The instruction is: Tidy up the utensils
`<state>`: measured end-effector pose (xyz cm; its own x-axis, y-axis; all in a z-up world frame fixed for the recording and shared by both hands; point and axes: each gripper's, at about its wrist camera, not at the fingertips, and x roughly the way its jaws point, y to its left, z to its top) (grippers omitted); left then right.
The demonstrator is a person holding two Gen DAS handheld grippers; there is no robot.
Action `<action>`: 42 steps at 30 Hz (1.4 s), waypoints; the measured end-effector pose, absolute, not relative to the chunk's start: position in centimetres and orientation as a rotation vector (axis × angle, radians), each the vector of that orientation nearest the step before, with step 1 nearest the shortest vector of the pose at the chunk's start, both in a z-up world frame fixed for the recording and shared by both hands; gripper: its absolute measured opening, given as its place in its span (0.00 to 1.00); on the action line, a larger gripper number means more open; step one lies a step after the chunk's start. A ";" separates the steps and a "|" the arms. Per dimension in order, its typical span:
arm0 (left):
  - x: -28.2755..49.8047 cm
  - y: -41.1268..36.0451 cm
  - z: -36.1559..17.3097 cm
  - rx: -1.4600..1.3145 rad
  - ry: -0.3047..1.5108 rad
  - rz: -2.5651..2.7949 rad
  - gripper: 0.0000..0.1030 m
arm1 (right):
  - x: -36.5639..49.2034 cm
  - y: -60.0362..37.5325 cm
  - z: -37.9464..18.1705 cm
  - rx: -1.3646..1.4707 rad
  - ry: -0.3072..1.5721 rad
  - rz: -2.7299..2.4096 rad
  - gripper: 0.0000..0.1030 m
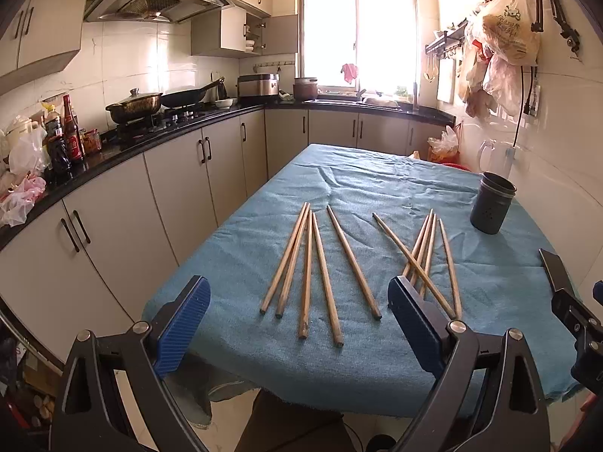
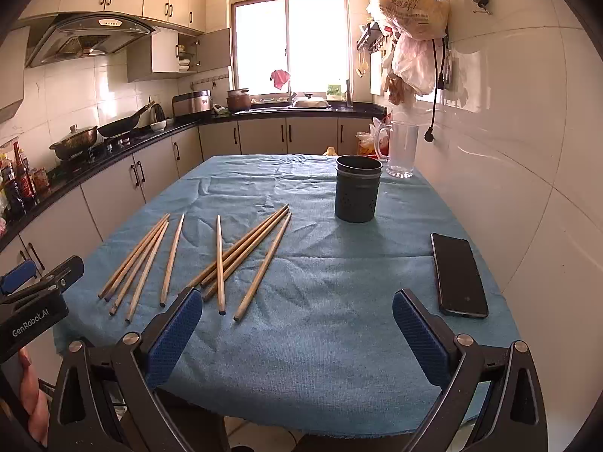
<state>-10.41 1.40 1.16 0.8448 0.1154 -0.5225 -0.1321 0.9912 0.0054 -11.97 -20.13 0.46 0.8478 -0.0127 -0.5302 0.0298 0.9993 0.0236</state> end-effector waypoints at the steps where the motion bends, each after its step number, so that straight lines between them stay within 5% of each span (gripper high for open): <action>1: -10.4 1.4 1.2 -0.031 0.548 0.130 0.92 | -12.0 -20.1 0.5 0.031 0.559 -0.023 0.99; 42: -10.3 1.4 0.6 -0.048 0.572 0.140 0.92 | -11.6 -19.9 -0.2 0.036 0.590 -0.012 0.99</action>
